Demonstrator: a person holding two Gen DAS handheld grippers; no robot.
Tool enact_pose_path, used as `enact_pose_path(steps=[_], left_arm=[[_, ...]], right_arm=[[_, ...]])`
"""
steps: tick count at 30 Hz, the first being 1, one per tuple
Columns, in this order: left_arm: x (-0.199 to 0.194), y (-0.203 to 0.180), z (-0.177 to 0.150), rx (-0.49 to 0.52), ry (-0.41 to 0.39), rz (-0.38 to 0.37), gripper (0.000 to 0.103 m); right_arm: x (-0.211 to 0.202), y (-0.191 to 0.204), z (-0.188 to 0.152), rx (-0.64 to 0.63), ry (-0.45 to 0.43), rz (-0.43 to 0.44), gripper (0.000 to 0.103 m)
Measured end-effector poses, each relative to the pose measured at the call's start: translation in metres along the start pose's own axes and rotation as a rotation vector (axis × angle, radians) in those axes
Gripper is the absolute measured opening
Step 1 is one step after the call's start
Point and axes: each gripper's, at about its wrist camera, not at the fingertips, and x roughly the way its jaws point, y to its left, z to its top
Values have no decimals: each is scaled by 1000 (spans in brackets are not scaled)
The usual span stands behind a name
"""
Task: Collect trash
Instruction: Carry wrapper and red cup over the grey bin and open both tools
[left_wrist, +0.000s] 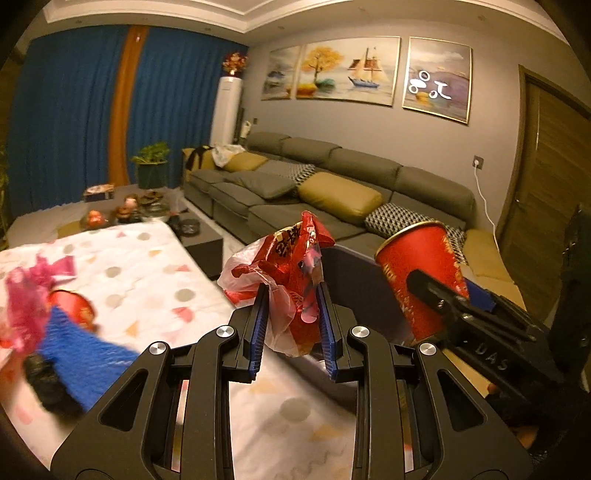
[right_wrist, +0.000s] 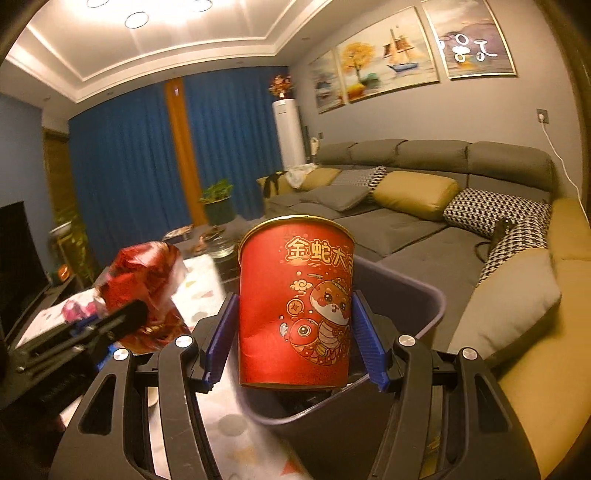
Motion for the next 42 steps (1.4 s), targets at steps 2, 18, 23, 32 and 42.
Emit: enact_pose_path(steps=[2,18,23,32,42], left_arm=[[11,-2,1,7,4,-10,25],[72,-6,-3,16,78,-97,25],[83,-7,-3,13,98,-102,25],[93,-6,-7,-3,115,-119,33],[57,29,-14,-48,112,54,82]], right_arm=[[2,-5,1,10,-5,-14,59],[17,-19,5,25,-4,-70,60],[20,-20,7,29,-5,-78,60],[30,-16,6,28,3,-82,60],[52,-17,6,34,32,-88,62]])
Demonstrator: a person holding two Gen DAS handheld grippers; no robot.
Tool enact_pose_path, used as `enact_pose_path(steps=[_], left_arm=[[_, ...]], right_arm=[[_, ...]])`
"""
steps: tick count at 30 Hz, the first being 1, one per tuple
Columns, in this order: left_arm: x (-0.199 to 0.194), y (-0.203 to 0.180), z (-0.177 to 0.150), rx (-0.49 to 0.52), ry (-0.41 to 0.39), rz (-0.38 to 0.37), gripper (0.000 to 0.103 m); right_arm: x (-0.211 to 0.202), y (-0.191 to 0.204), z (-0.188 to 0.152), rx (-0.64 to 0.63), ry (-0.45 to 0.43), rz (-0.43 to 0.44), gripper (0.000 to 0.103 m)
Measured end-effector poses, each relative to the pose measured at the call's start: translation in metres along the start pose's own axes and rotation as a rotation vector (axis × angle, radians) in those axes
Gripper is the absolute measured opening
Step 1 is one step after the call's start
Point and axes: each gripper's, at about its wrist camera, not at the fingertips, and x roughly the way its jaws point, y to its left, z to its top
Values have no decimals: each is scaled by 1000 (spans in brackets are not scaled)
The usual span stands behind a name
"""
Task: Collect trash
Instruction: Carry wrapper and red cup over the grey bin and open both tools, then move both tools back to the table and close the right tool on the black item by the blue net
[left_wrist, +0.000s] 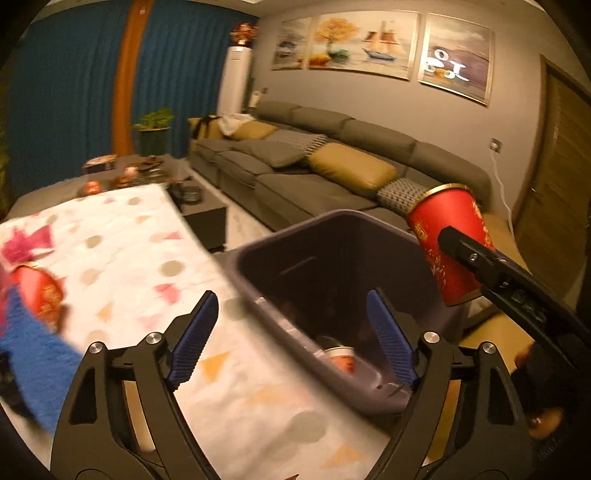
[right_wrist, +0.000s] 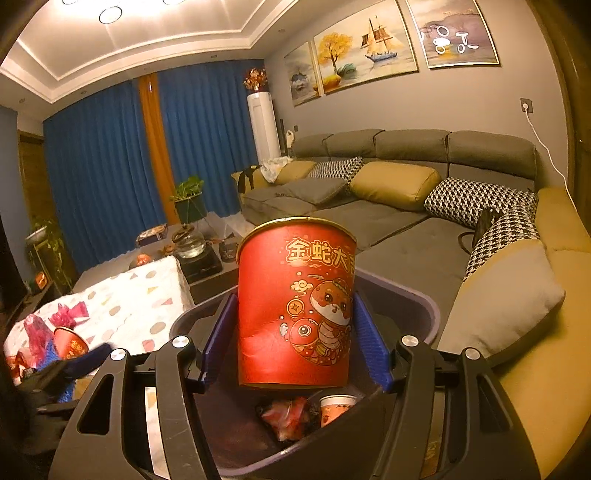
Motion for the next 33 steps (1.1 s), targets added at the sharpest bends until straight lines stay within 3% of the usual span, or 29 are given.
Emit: enact_pose_path(steps=[5,8,10,12,18,21,27,33], left_arm=[[-55,18,-3,-51,-80,37,89],[-93,30,-8,-66,-142,97,91],[-113,38,-12,-81,-172,157,91],[-130,43,-18,-86,-196,207,91],[-166,77,-39,-145,-202,377,92],[-183,98,-50,-186,-193,425,92],[-217,128,-69,-216,-180,530,91],[-245,154,-86,-257,-168,601,92]], right_arm=[[17,9,-6,-11,24,-7,63],[23,13,-9,-17,31,-7,63],[26,15,-9,-15,37,-2,66],[26,15,-8,-10,40,-8,76],[10,18,-6,-22,16,-12,76],[-12,27,-6,-51,-24,2,77],[-53,60,-14,-119,-71,104,82],[-77,115,-41,-185,-27,253,82]])
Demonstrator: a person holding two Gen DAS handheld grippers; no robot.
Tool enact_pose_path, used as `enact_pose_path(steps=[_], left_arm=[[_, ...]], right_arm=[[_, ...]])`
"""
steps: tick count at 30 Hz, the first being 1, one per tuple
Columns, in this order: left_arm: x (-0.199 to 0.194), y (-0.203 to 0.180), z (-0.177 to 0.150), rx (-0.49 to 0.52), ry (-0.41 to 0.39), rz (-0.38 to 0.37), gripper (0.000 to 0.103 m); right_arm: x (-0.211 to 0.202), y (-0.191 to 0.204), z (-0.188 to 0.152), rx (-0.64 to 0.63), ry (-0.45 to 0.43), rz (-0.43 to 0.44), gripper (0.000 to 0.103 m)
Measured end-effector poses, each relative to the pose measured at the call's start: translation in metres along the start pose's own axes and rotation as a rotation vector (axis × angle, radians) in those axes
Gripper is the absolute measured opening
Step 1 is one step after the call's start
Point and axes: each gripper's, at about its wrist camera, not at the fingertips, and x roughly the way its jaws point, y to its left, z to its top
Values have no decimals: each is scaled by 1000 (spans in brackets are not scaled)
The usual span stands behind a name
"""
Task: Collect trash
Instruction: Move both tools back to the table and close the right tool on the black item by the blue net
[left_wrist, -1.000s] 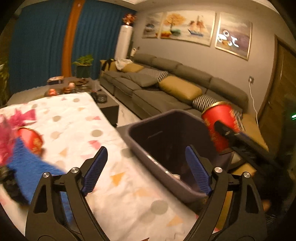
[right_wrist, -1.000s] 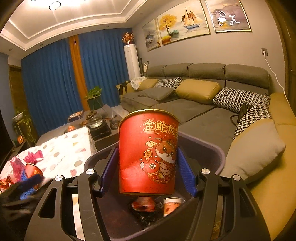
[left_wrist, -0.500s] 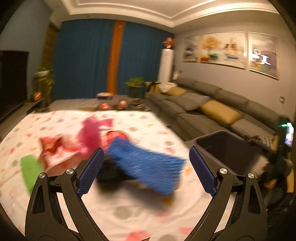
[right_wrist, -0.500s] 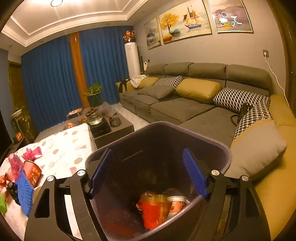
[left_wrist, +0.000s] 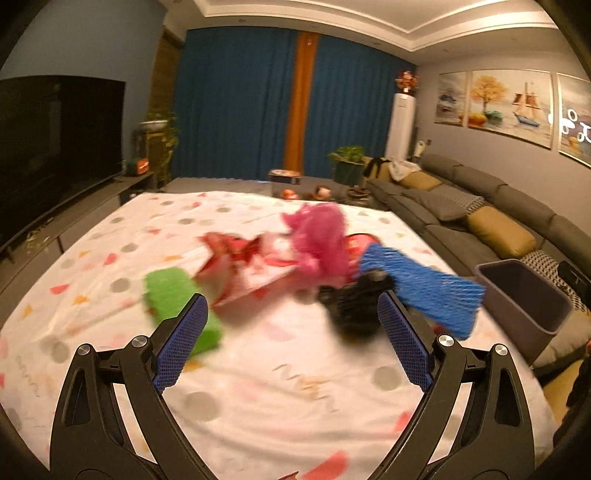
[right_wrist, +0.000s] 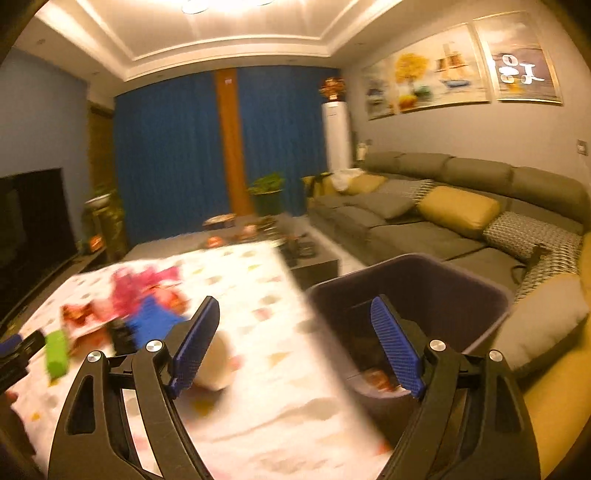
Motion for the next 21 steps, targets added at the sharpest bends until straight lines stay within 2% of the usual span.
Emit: enact_pose_path(steps=[5,13,21], left_arm=[[-9,35,-1,-33,3,56,92],[-15,76,-2,-70,7,125,92],[-8,91,0,-92,13,122,92]], right_arm=[[5,48,-12,-37,46,98,82],[23,116,-25,-116,99,199,82],[55,160,-37,-173,158,225,81]])
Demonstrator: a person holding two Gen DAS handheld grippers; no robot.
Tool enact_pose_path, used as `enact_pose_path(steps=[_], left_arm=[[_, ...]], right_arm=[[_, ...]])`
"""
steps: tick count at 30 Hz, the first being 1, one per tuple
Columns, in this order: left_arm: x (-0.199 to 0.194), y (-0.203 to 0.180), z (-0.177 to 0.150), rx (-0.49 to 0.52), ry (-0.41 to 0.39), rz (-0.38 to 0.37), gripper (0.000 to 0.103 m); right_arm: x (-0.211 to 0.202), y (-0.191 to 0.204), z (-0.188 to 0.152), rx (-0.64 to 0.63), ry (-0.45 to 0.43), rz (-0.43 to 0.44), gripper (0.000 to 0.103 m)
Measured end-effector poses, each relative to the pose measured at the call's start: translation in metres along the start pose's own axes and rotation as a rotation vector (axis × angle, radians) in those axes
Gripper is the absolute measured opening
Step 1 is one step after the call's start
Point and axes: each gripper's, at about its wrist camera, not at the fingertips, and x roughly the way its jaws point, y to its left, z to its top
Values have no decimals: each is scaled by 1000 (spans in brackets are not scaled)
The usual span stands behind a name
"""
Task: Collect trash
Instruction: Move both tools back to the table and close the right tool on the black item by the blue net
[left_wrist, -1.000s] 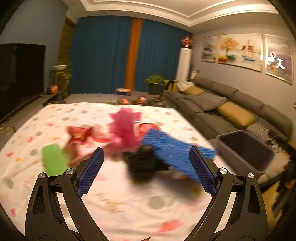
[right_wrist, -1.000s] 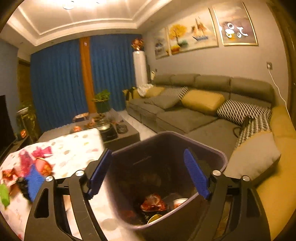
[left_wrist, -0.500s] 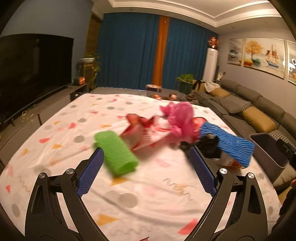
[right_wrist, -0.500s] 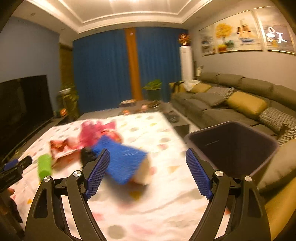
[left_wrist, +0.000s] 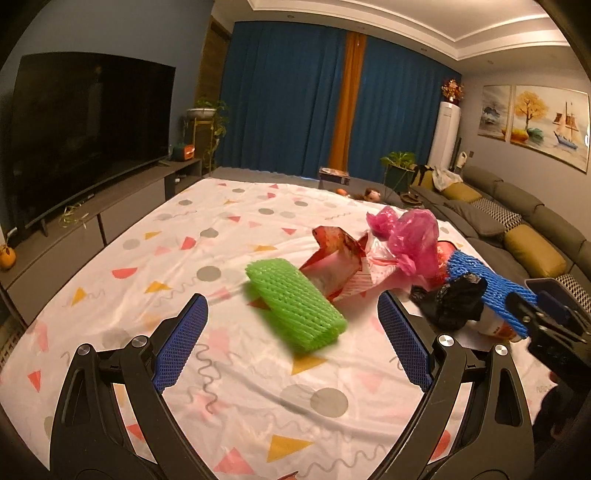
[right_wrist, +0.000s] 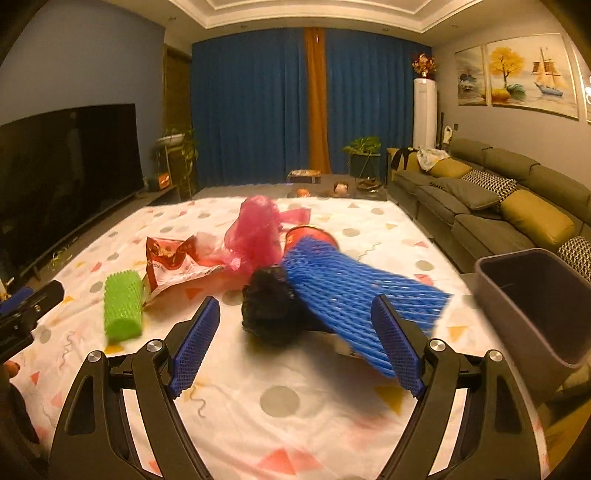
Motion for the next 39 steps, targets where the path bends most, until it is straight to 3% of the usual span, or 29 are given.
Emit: enact_pose_path(steps=[7,10,14,17,28,30,33,35,39], left_arm=[[13,3,0,-7,15,-10,92],[18,4,0,-9,25,-10,92],[23,3,-1,-8,36,-13,92],[27,2,-3,-8,47,-16,92],[65,-4,-7,-57,166,-26,91],[74,-4,-8,-68,195,-29,88],[89,-3,-11,-89,261,-44,73],[97,1,-14,-113,301,-56,57],[105,9,-17,-160,338,-86,38]], right_arm=[[36,13,4,-28,59,-6,67],[48,14,5,-30,80,-4,55],[60,17,5,-53,111,-1,25],[62,22,3,-74,111,16,12],[33,30,13,-60,32,115,3],[26,30,17,-51,13,133,3],[16,28,23,-32,-7,154,3],[10,26,27,-19,-19,168,3],[-2,26,32,-13,-42,183,3]])
